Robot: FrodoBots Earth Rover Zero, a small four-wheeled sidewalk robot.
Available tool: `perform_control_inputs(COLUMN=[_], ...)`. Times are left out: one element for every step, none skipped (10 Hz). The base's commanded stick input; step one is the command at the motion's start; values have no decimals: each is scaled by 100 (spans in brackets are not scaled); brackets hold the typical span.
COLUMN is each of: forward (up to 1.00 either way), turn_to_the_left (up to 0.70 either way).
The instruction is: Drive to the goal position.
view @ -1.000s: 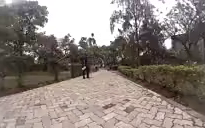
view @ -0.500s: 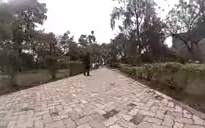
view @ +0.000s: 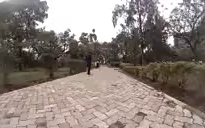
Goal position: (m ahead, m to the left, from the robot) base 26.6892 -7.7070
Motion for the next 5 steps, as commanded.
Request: perform_control_inputs(forward=[70,70,70,70,70], turn_to_the_left=[0,0,0,0,0])
